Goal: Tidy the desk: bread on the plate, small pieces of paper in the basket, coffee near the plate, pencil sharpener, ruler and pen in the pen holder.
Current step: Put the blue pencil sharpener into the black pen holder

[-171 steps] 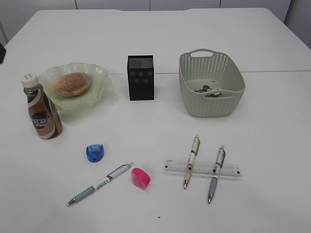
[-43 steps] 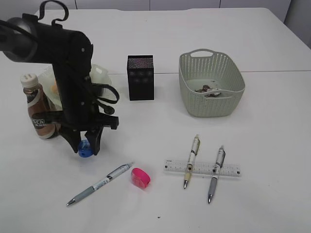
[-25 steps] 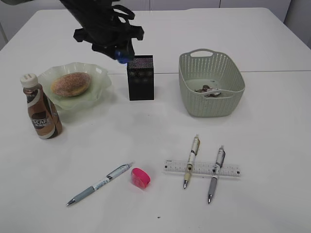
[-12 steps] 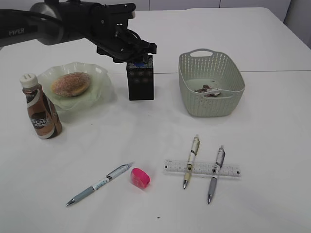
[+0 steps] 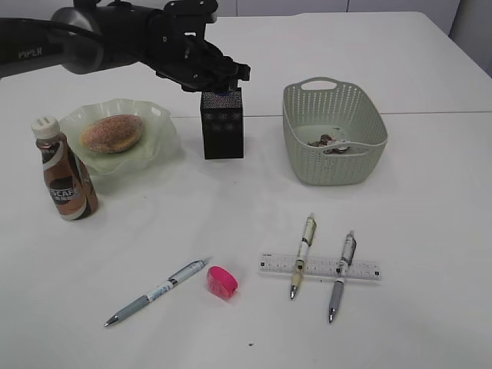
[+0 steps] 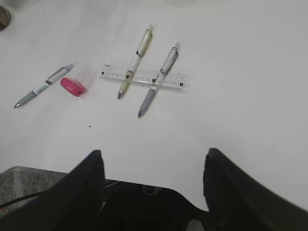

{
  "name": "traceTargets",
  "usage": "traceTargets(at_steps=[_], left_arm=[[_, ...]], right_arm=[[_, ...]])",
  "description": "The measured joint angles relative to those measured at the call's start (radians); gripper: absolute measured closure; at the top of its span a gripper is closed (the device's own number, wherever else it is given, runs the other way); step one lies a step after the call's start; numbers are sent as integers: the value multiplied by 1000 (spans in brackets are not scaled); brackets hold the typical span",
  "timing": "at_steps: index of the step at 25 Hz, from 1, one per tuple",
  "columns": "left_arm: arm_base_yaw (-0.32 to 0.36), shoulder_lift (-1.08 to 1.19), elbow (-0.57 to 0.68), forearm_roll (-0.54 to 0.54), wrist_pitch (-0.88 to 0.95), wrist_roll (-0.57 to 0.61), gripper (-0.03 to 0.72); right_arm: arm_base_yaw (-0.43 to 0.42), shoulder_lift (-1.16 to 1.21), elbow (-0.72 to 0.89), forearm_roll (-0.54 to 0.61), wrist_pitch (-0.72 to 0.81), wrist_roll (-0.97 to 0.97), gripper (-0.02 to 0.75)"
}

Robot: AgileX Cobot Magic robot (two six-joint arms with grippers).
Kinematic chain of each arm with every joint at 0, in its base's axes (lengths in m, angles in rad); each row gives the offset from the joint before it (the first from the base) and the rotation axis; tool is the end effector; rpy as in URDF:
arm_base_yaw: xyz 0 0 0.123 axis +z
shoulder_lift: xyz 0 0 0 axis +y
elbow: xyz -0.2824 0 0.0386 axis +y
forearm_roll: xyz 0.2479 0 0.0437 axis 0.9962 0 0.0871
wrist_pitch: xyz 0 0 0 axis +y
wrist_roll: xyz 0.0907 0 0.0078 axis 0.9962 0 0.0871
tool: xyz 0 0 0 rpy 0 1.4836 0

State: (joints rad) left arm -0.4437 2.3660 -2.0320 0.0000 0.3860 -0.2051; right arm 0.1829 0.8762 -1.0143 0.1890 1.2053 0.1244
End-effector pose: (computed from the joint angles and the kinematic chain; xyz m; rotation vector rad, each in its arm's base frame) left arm 0.4972 -0.2363 0.1992 0.2651 2.2114 -0.3597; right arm 0.1335 0.0409 0.3679 -0.0572 2.5635 0.3698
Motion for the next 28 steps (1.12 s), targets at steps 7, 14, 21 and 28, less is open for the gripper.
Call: traceTargets(at_steps=[7, 14, 21, 28], left_arm=[[0, 9, 0, 13, -37, 2, 398], [0, 40, 0, 14, -56, 2, 398], [0, 44, 0, 14, -62, 2, 397], [0, 50, 0, -6, -62, 2, 346]], right_arm=[[0, 0, 0, -2, -8, 0, 262], [0, 0, 0, -2, -13, 0, 263], [0, 0, 0, -3, -14, 0, 262], [0, 0, 0, -3, -14, 0, 262]])
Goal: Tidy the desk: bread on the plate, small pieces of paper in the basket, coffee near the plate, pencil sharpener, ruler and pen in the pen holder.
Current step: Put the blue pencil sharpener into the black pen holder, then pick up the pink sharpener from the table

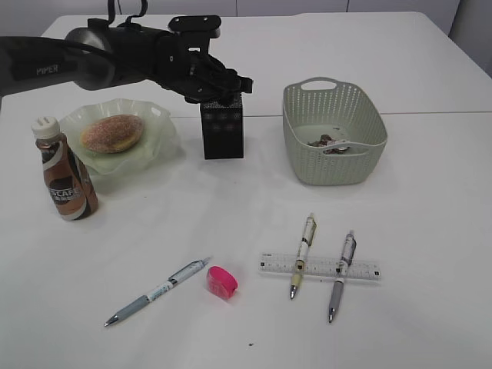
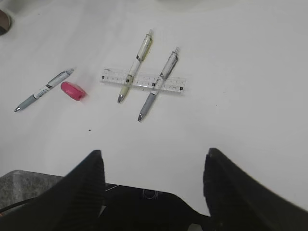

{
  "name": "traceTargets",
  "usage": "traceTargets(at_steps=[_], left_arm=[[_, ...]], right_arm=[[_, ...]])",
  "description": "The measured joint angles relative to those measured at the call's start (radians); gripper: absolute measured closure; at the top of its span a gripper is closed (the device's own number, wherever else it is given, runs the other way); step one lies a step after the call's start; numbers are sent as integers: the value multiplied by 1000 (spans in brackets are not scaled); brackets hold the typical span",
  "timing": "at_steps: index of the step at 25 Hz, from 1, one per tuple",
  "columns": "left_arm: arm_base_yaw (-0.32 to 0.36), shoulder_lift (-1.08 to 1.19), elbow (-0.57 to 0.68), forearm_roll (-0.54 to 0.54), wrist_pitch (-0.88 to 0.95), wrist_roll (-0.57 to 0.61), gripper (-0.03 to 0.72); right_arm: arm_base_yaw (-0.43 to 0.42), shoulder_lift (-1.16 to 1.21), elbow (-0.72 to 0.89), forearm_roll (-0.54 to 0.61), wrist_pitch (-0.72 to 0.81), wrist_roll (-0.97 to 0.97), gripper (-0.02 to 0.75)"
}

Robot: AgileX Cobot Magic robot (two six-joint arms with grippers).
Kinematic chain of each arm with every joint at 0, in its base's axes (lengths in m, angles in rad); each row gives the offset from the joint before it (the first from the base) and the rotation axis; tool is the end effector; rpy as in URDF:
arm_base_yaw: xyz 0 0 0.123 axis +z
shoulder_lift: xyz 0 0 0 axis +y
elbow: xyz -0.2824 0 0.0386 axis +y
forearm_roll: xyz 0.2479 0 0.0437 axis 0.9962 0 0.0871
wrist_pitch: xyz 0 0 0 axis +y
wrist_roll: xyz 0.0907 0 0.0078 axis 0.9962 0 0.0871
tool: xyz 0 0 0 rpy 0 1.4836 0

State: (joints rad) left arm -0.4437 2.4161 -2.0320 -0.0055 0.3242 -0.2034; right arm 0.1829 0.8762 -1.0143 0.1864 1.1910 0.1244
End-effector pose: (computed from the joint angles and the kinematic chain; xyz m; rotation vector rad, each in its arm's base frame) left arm 0.5031 -0.2393 0.1760 0.2609 2.2007 -0.3669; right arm 0.1346 0.0408 0.3686 -0.0553 2.5492 0.3678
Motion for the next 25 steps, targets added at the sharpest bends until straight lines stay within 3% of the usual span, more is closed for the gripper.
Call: traceTargets(at_steps=[7, 12, 18, 25], left_arm=[[0, 0, 0, -4, 0, 0, 329], [0, 0, 0, -4, 0, 0, 256], [0, 0, -1, -4, 3, 0, 234], [0, -9, -134, -4, 170, 0, 233]], right_arm=[[0, 0, 0, 0, 0, 0, 263], [0, 0, 0, 0, 0, 0, 263], [0, 0, 0, 0, -2, 0, 262], [0, 0, 0, 0, -2, 0, 263]])
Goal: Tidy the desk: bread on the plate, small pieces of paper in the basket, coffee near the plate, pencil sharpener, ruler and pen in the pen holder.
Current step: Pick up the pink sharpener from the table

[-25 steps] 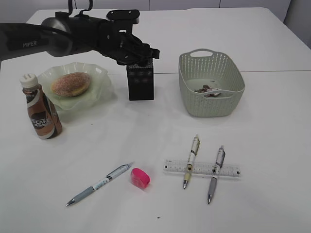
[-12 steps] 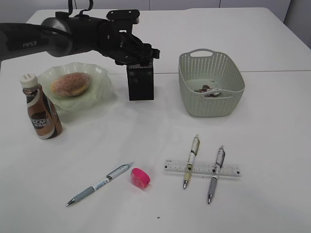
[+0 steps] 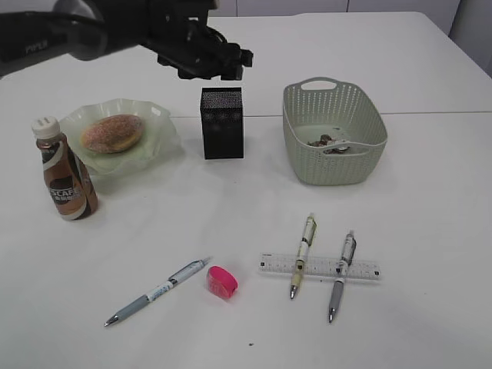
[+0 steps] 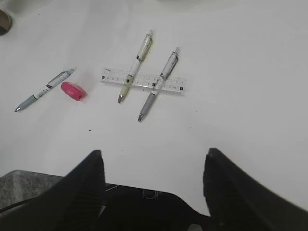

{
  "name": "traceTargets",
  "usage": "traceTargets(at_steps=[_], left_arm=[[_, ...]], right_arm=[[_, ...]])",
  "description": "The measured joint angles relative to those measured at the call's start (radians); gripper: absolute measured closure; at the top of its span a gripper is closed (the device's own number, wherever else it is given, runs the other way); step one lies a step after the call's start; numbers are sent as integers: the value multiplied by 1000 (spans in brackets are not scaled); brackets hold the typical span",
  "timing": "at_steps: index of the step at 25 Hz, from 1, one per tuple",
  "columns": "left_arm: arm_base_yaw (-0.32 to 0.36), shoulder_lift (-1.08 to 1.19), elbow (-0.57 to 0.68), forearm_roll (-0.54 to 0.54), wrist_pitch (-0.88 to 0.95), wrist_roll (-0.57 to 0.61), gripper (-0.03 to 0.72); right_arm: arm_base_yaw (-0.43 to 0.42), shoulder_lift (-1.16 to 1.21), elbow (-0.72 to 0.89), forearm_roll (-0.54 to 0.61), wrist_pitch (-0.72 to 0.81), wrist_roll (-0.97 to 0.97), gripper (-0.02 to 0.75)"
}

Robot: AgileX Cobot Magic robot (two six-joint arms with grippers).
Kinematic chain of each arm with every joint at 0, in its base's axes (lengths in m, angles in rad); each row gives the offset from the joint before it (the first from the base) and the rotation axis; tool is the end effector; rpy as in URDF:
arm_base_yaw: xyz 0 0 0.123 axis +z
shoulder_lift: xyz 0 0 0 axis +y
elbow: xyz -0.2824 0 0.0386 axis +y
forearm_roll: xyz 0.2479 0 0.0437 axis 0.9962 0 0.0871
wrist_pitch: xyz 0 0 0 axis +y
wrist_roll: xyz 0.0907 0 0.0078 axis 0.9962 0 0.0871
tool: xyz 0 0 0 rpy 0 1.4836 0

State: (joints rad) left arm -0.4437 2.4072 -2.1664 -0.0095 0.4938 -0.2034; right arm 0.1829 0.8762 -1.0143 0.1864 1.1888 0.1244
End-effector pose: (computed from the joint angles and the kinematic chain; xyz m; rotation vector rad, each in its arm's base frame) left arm 0.5049 -0.2404 0.2119 0.2620 2.2275 -0.3640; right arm 0.1348 0.0409 0.3687 -0.0550 2.5470 0.3680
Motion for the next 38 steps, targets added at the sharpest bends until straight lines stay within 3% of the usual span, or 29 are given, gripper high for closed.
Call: traceTargets(at_steps=[11, 19, 24, 32, 38], left_arm=[[0, -35, -289, 3, 691, 0, 233], [0, -89, -307, -135, 754, 35, 250], [-2, -168, -184, -181, 755, 62, 254], [-6, -388, 127, -183, 755, 93, 267], [-83, -495, 361, -162, 755, 104, 295]], right_arm=[[0, 0, 0, 0, 0, -2, 262], [0, 0, 0, -2, 0, -2, 263], [0, 0, 0, -2, 0, -2, 263], [0, 0, 0, -2, 0, -2, 263], [0, 0, 0, -2, 0, -2, 263]])
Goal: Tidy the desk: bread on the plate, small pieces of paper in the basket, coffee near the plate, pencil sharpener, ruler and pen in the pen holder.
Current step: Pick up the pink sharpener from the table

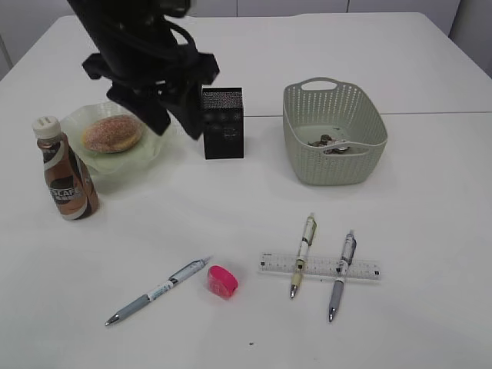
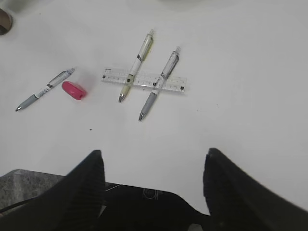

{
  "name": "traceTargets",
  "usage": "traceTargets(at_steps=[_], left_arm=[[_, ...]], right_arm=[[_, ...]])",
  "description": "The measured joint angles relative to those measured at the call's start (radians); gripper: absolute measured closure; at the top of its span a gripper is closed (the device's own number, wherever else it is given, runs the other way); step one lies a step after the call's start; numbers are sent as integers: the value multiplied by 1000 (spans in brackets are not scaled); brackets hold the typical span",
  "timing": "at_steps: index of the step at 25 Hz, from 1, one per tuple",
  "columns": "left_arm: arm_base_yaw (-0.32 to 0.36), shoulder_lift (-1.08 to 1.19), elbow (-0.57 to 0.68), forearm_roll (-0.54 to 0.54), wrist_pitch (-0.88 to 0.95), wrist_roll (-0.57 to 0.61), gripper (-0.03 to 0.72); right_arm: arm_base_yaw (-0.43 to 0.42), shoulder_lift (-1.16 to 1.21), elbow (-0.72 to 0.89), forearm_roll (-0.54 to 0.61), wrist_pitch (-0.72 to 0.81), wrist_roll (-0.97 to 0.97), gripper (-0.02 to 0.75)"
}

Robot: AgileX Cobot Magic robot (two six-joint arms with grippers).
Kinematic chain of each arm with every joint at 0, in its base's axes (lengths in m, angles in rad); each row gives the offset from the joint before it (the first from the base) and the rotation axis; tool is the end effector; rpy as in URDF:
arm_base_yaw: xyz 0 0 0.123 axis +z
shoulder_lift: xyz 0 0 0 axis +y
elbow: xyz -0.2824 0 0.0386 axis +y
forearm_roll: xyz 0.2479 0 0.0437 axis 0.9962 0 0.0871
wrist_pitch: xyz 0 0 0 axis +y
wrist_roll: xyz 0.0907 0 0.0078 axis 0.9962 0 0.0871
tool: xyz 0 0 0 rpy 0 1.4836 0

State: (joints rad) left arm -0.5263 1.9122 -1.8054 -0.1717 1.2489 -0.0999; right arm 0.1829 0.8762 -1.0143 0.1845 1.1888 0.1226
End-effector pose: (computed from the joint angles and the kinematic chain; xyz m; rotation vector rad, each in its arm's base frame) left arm 0.3463 -0.2183 0.3075 0.5685 2.8274 -0.3706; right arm 0.1348 0.0407 0.3687 -0.0575 2.5468 0.3648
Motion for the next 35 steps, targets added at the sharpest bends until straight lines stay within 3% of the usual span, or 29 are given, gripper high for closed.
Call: traceTargets(at_steps=[7, 11, 35], left_arm=[[-153, -12, 155, 50, -11, 0, 286], [-202, -12, 197, 90, -15, -38, 243], [-240, 227, 211, 120, -96, -95, 228]], right_arm=[[0, 0, 0, 5, 25, 0, 263], [0, 0, 0, 8, 34, 0, 262], [0, 0, 0, 11, 59, 0, 262]])
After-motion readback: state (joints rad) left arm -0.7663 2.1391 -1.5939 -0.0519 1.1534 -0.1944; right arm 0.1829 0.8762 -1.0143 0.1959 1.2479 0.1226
